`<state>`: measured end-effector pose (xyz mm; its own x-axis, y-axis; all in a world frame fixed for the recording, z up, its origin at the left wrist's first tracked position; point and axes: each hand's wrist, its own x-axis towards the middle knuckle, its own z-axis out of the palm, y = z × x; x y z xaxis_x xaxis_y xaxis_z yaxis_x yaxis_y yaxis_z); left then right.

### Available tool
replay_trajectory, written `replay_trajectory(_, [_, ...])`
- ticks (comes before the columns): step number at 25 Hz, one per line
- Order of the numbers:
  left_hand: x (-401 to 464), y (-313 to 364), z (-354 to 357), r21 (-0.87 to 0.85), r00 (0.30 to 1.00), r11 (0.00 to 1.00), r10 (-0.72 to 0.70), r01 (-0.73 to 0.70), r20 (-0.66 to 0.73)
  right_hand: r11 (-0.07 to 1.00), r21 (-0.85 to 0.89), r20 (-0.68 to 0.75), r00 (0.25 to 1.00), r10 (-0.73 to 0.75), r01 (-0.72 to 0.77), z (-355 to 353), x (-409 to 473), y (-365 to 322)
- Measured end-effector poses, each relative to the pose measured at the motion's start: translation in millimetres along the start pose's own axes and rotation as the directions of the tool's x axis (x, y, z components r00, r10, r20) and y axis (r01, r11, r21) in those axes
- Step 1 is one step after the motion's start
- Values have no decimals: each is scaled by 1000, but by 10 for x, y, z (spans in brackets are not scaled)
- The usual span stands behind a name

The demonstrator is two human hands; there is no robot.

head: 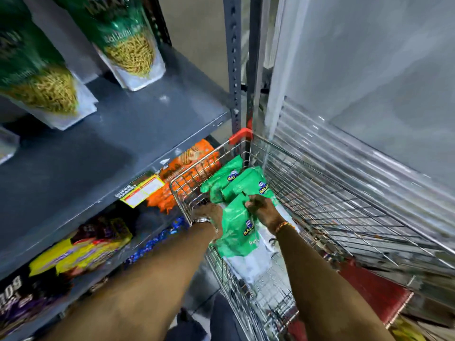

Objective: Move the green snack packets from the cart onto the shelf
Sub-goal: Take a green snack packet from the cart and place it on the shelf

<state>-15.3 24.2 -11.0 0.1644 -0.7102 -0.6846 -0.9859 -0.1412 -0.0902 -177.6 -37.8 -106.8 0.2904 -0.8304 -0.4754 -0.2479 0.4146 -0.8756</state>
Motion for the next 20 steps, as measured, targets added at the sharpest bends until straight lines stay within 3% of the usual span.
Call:
replay_trajectory(3, [-159,49,-178,-14,996,998,63,-64,-58,997,79,-74,997,-12,18,-123,-135,-7])
replay_trajectory(7, [-539,75,-426,-28,978,985,164,-169,-128,987,157,-72,997,-27,38,-348,-585,-257])
replay_trajectory(10, [-871,-45,-724,-100,953,968,202,-229,-226,960,243,-91,988,-122,141,-407,-866,-602])
replay_trajectory(15, [-1392,-658,-1284,-245,798,883,205,-401,-567,881,296,-192,926,-324,370,-273,-973,-1759])
replay_trajectory(17, [-1591,-940,-1510,-434,752,776,78,-458,-654,822,315,-219,879,-423,474,-151,-984,-2342])
replay_trajectory(20, [-1708,-1219,-1797,-709,713,329,-132,-624,-689,726,349,-246,805,-540,593,28,-887,-3093])
